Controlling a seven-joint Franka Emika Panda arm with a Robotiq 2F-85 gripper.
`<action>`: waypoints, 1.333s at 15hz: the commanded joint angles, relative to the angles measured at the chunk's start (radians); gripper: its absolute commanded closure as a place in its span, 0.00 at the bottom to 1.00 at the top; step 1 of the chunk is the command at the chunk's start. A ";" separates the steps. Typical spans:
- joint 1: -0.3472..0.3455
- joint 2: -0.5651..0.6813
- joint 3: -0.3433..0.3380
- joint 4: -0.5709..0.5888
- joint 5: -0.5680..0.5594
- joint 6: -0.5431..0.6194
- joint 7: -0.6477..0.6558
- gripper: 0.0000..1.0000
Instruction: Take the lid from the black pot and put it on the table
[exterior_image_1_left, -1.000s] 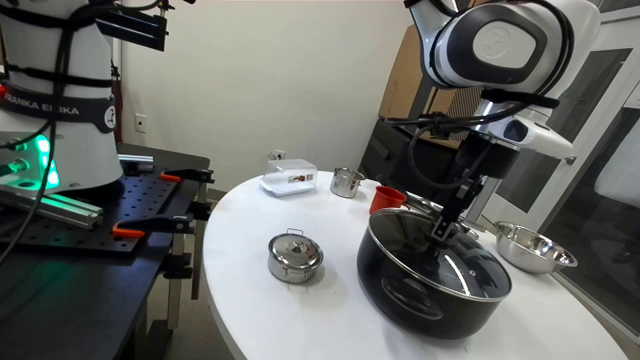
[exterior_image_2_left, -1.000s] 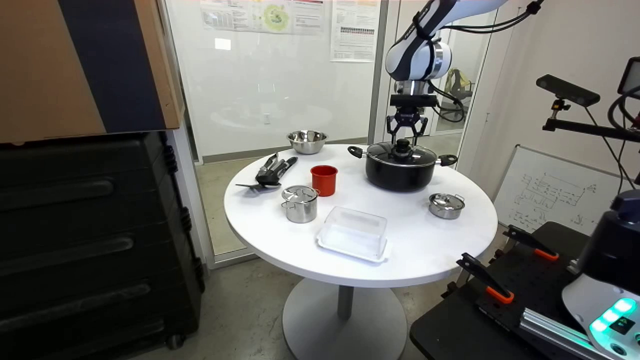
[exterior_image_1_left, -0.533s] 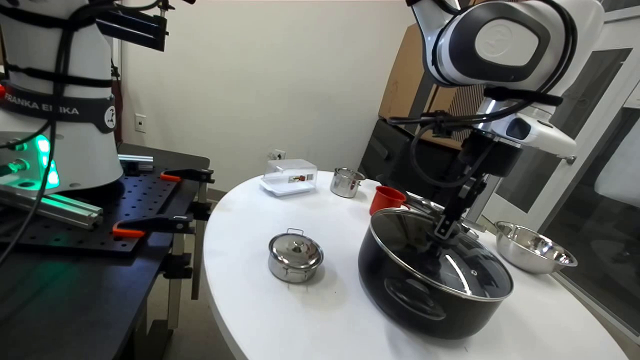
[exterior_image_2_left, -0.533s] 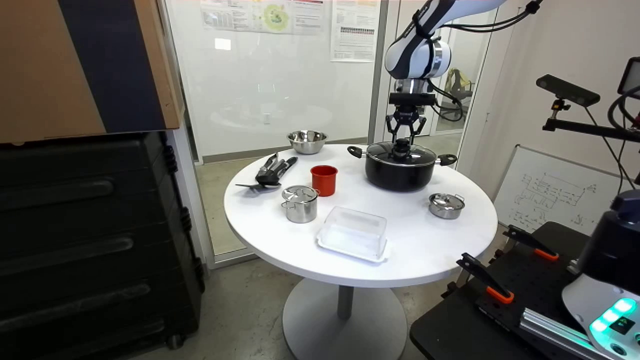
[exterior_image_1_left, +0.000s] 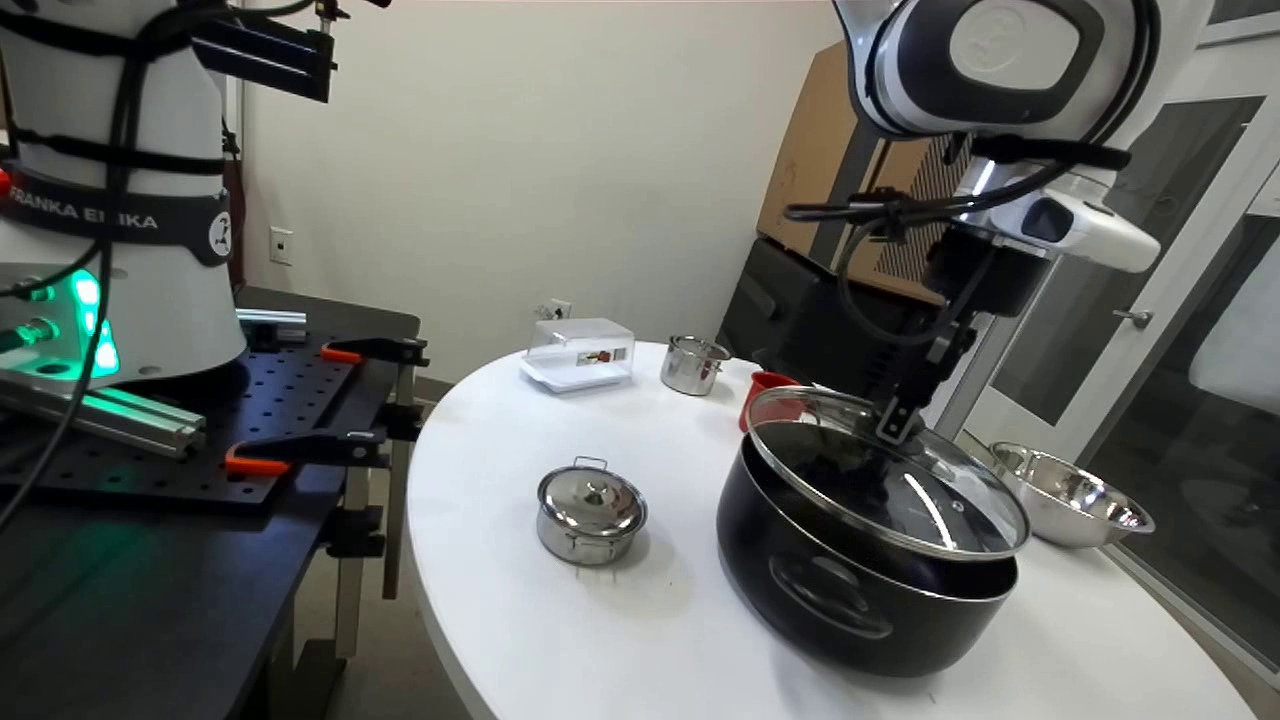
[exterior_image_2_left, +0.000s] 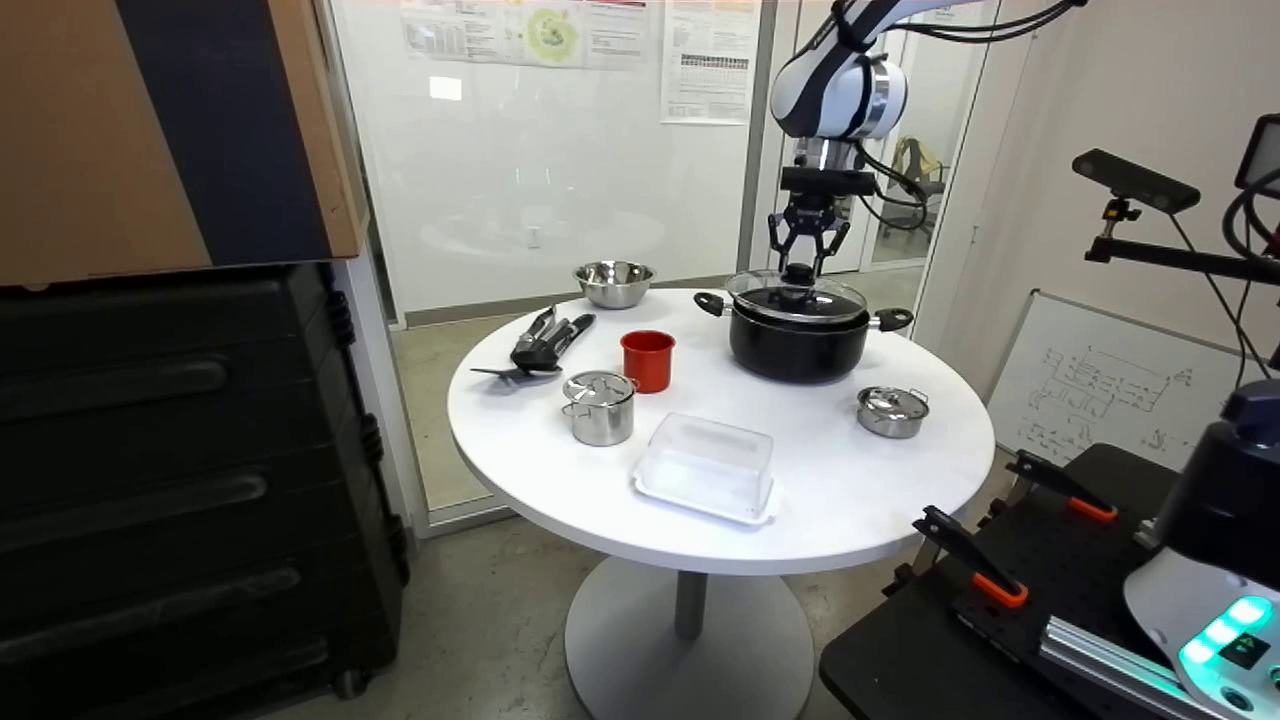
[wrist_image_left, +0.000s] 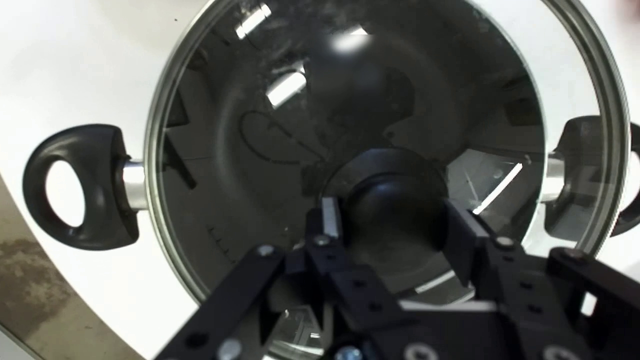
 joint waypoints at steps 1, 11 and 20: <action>0.021 -0.118 0.023 -0.112 -0.013 -0.004 -0.090 0.74; 0.138 -0.258 0.080 -0.414 -0.206 0.009 -0.175 0.74; 0.152 -0.360 0.120 -0.535 -0.234 0.030 -0.185 0.74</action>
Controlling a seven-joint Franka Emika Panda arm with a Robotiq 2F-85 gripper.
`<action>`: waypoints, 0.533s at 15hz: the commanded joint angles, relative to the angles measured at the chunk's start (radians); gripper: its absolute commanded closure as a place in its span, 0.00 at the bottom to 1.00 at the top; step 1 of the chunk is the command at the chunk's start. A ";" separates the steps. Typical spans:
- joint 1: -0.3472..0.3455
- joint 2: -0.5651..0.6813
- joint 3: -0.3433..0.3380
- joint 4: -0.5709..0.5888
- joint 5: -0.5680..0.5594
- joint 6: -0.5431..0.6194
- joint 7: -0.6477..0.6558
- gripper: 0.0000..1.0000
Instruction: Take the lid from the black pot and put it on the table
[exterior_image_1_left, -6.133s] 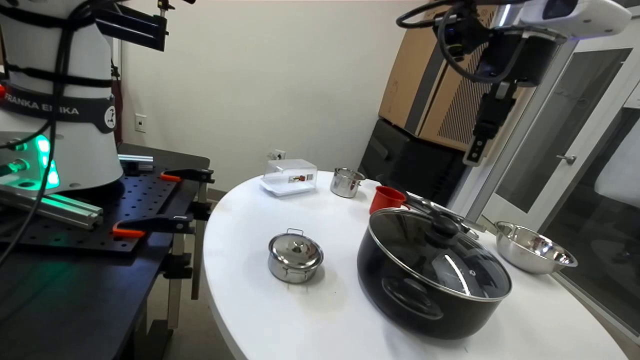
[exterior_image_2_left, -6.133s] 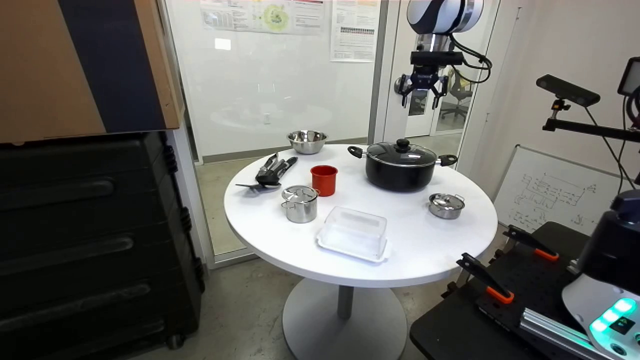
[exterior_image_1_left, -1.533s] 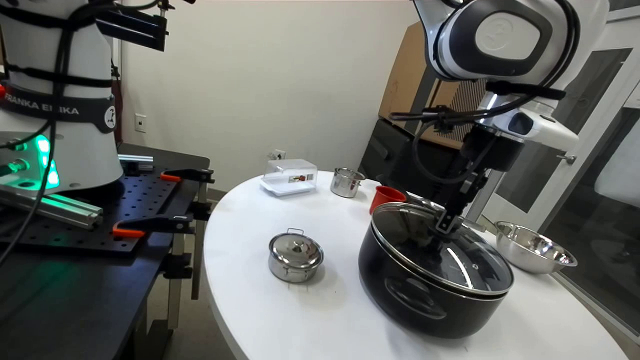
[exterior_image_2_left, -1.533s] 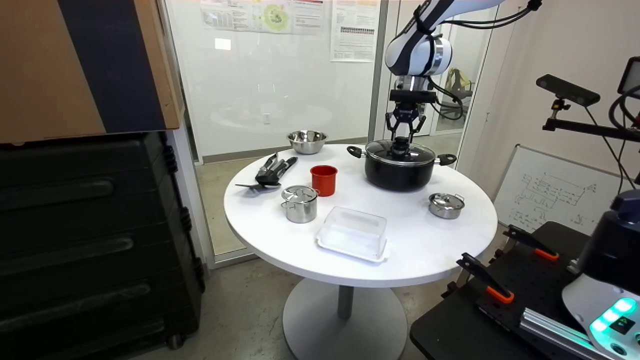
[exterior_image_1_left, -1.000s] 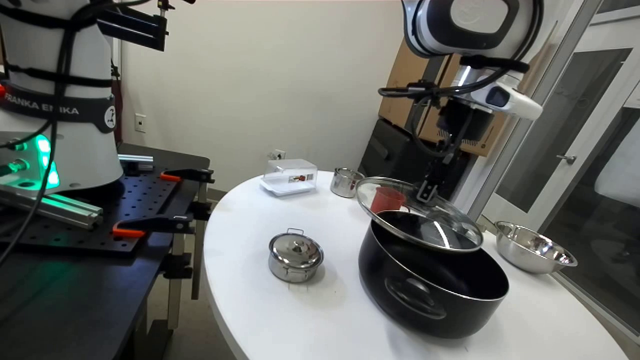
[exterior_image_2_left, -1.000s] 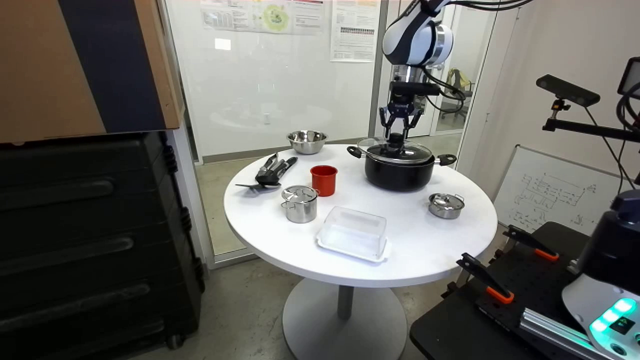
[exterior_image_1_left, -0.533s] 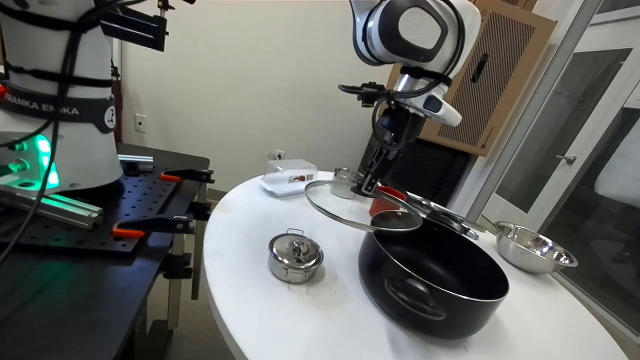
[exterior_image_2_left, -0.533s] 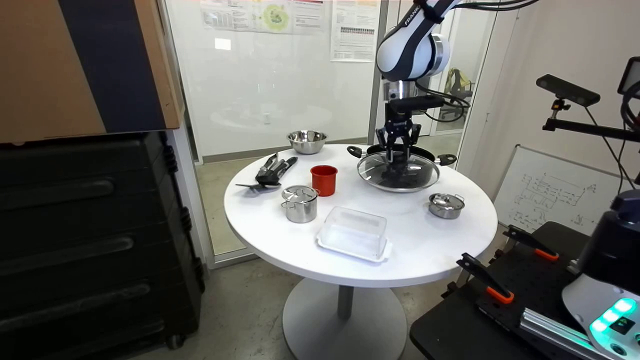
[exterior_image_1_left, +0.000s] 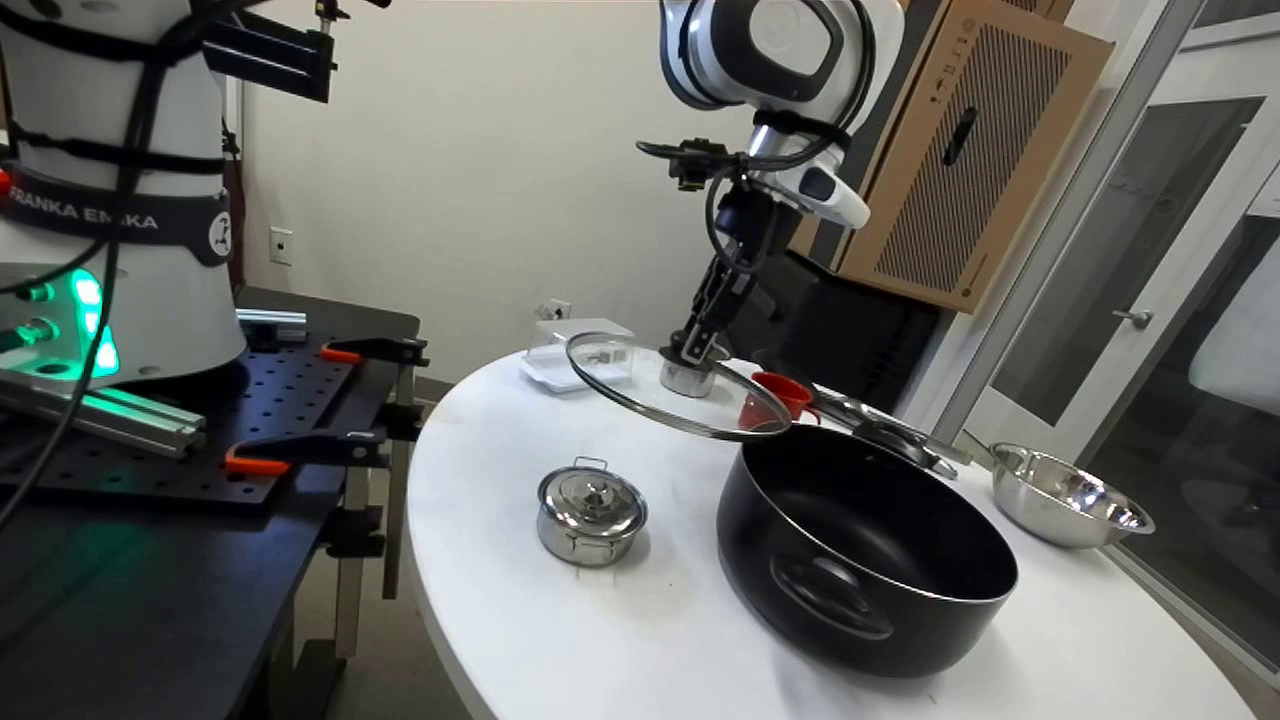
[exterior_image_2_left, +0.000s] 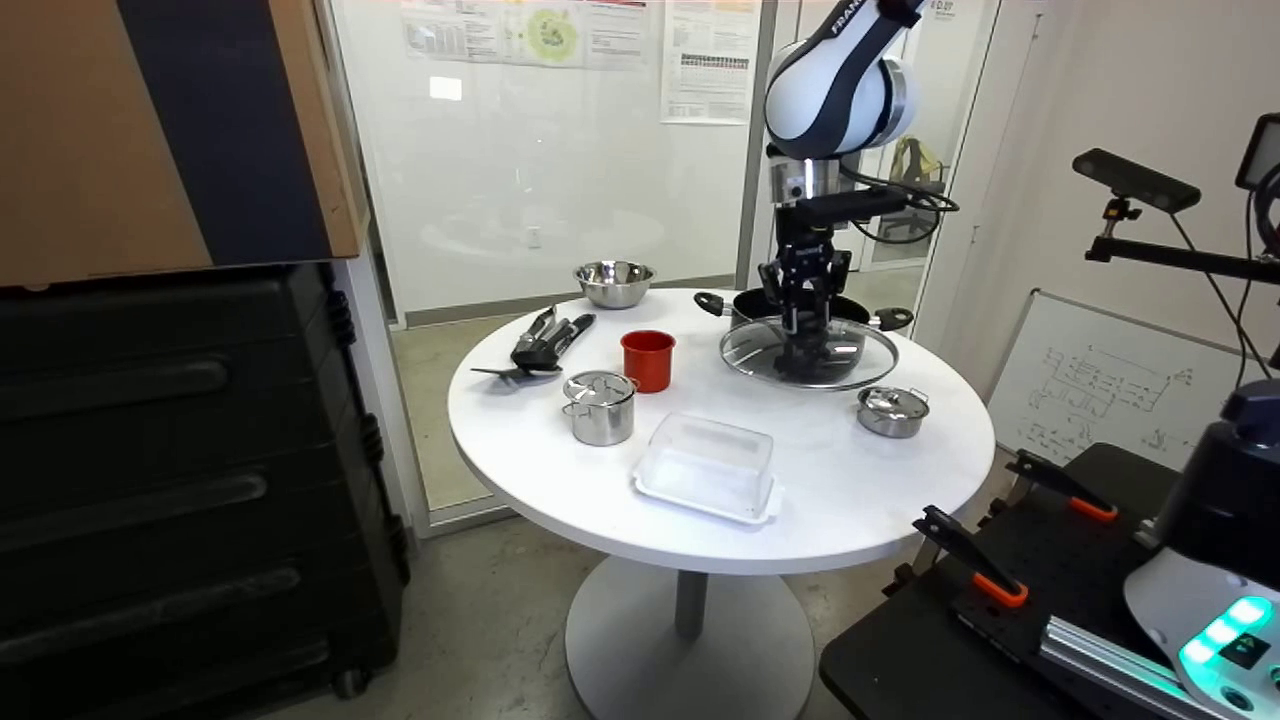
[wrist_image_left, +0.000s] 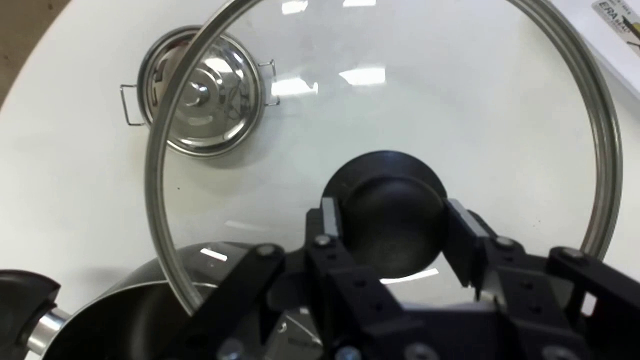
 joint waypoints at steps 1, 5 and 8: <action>0.004 -0.077 0.014 -0.078 -0.031 0.025 -0.012 0.74; 0.010 -0.097 0.036 -0.121 -0.025 0.056 -0.015 0.74; 0.023 -0.080 0.056 -0.122 -0.011 0.084 0.011 0.74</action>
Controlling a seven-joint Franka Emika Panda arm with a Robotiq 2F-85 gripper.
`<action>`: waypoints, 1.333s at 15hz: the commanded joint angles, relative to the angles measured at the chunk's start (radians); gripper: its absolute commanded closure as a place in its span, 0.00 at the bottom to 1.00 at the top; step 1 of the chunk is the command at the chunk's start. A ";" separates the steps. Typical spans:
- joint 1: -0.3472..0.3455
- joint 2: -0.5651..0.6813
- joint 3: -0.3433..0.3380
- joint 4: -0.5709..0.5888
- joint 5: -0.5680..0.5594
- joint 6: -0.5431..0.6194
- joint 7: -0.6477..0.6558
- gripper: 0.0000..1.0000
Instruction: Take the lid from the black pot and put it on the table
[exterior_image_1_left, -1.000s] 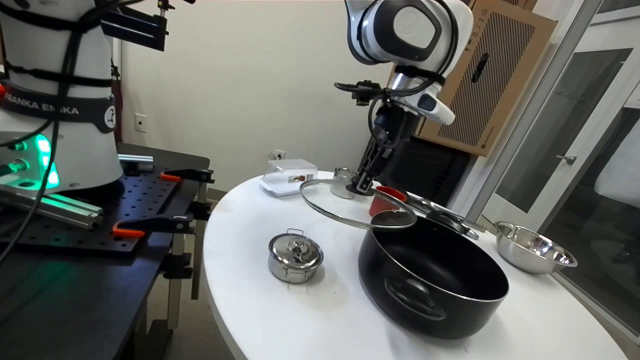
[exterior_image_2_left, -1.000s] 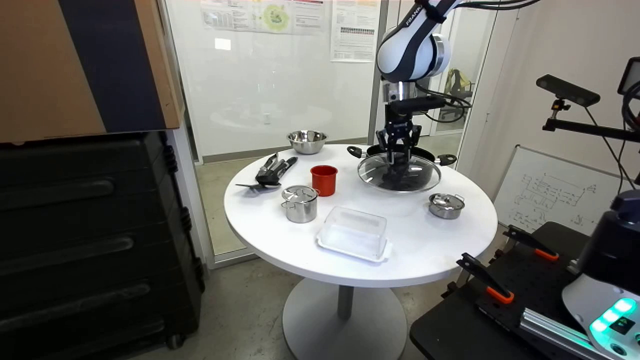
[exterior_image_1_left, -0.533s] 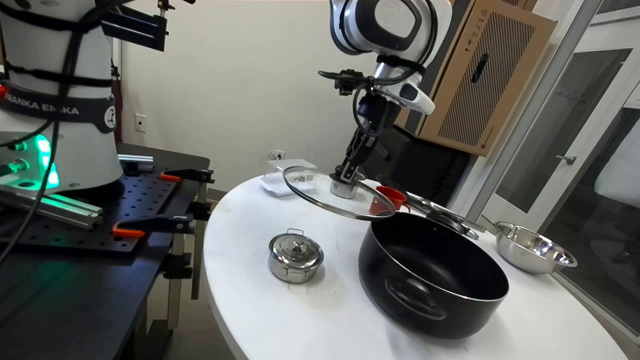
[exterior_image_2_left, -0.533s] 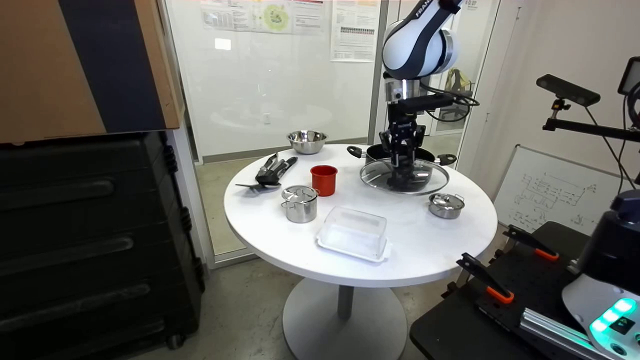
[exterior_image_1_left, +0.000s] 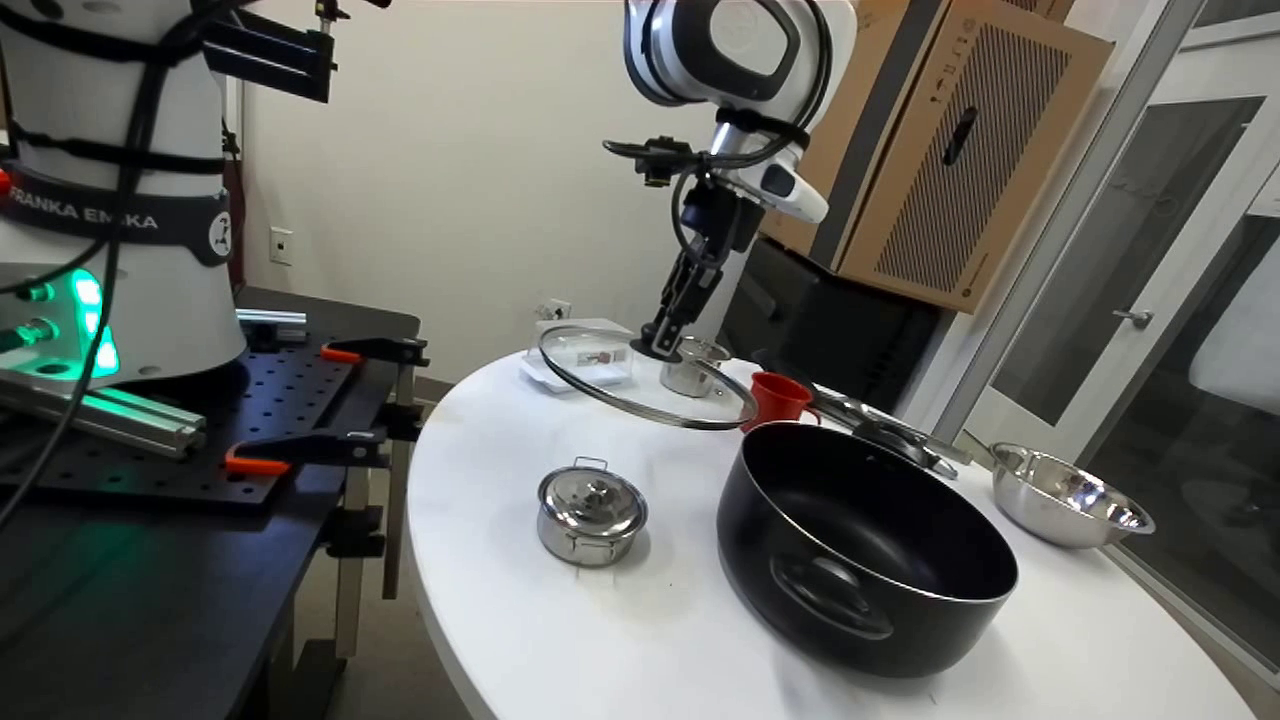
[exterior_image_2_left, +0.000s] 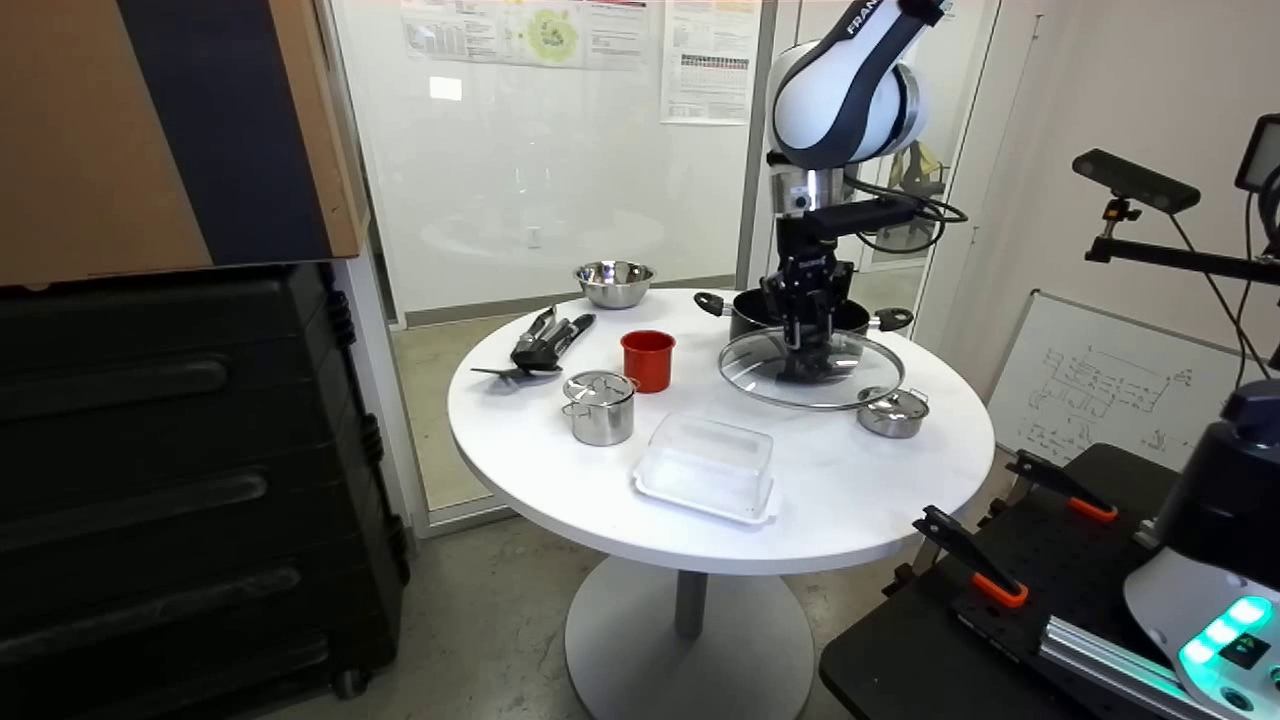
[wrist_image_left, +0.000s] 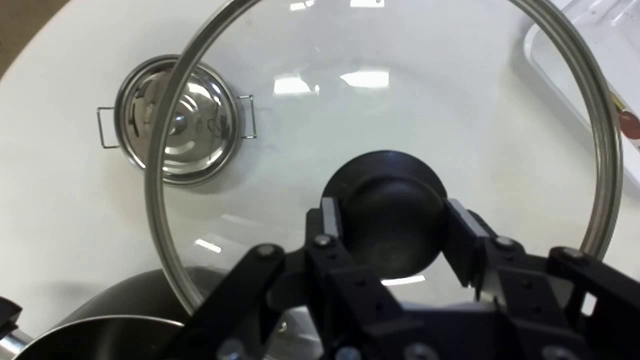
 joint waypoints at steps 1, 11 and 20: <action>0.016 -0.020 0.021 -0.022 0.006 0.046 0.019 0.74; 0.024 0.192 -0.002 0.178 0.061 0.092 0.165 0.74; 0.070 0.364 -0.035 0.308 0.067 0.108 0.261 0.74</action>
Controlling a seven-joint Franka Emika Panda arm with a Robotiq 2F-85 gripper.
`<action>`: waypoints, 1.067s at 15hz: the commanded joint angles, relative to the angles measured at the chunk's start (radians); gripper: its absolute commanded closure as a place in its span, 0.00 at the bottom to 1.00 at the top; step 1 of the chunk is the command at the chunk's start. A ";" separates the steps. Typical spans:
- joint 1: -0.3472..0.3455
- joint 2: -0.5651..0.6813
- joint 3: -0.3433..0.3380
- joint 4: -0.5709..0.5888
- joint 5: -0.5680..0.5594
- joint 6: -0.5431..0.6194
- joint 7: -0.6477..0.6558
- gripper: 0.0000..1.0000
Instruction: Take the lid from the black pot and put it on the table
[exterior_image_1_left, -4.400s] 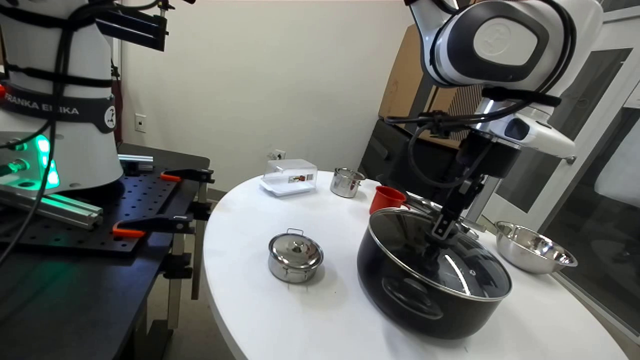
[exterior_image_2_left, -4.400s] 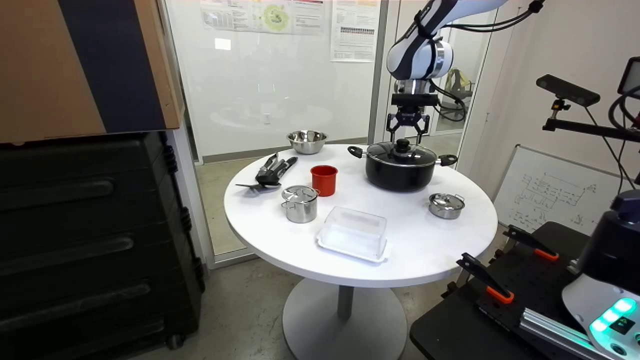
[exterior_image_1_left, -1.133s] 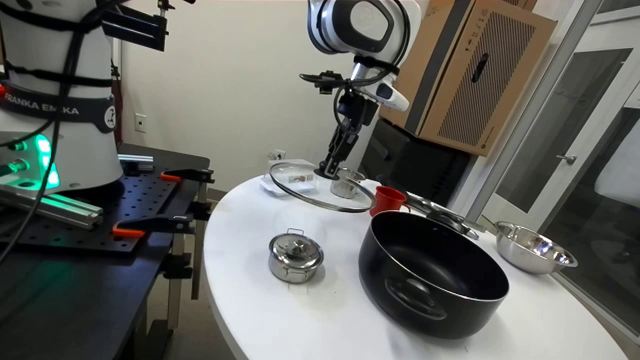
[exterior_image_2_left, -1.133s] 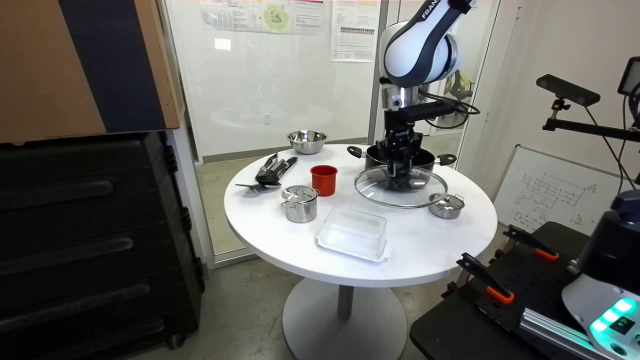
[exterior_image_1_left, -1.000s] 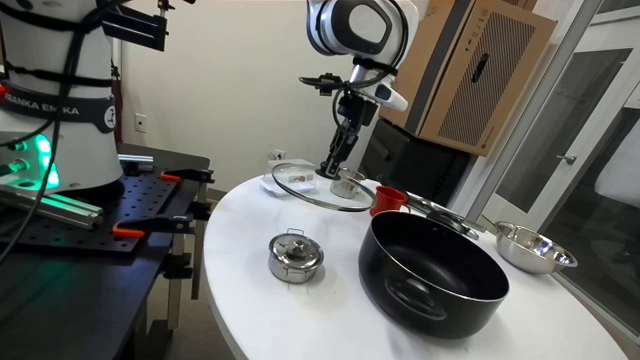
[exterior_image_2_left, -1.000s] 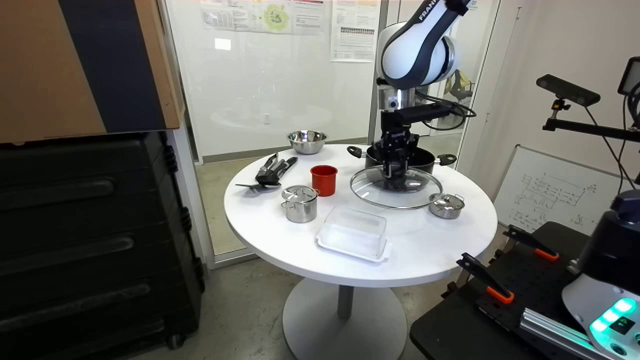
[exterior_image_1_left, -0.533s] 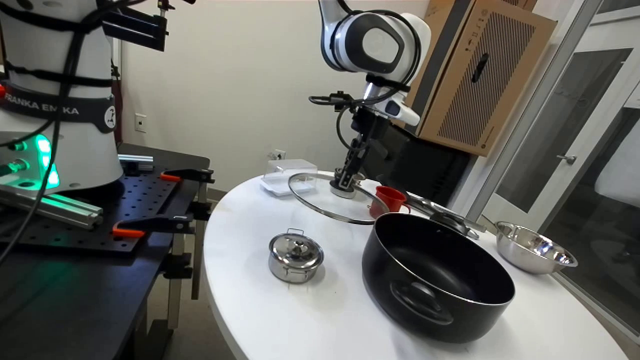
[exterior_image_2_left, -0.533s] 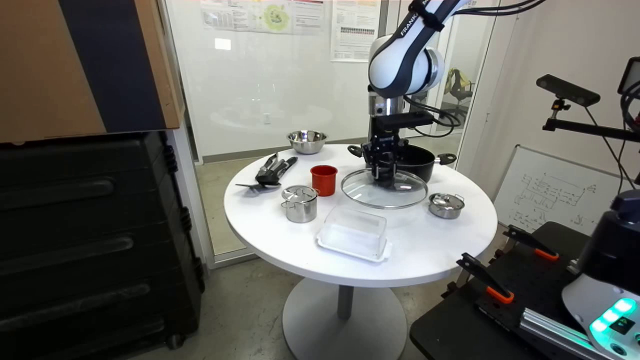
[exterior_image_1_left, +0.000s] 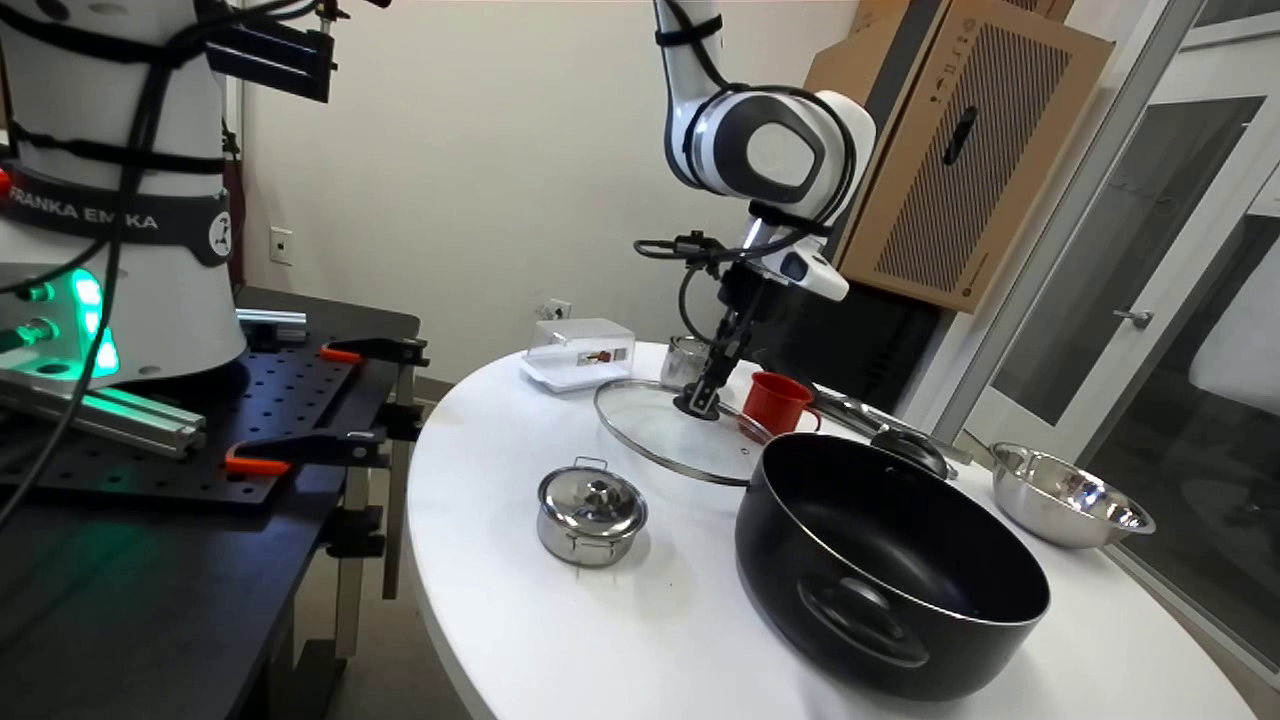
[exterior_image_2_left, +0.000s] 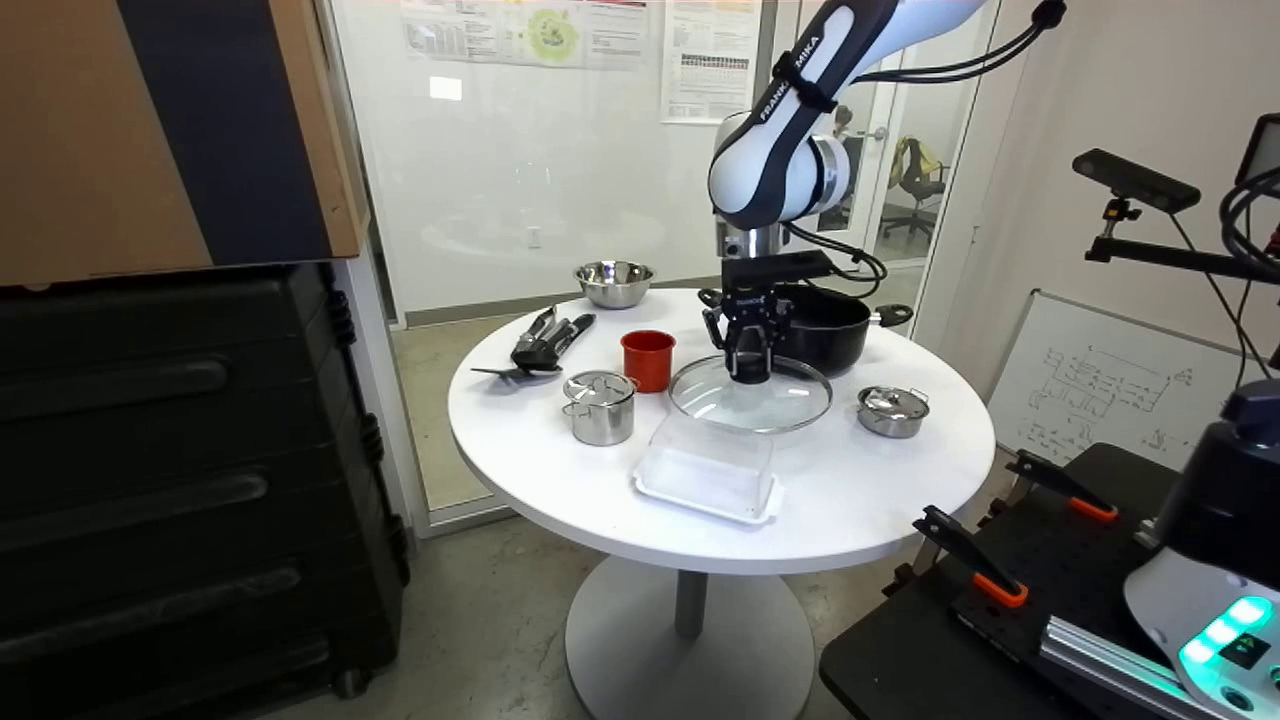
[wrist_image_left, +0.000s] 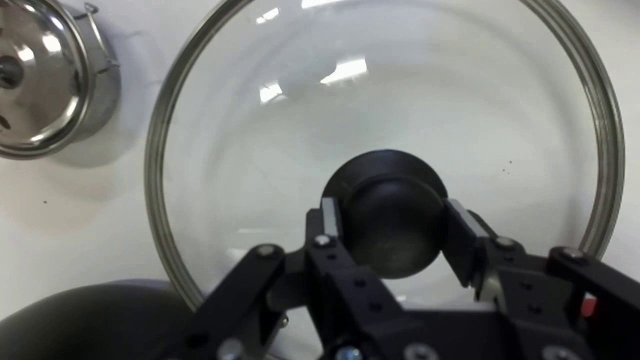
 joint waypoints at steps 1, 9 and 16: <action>0.038 0.050 -0.029 0.053 0.013 0.013 0.034 0.74; 0.072 0.079 -0.055 0.050 0.001 0.043 0.051 0.74; 0.095 0.078 -0.077 0.021 -0.015 0.046 0.056 0.08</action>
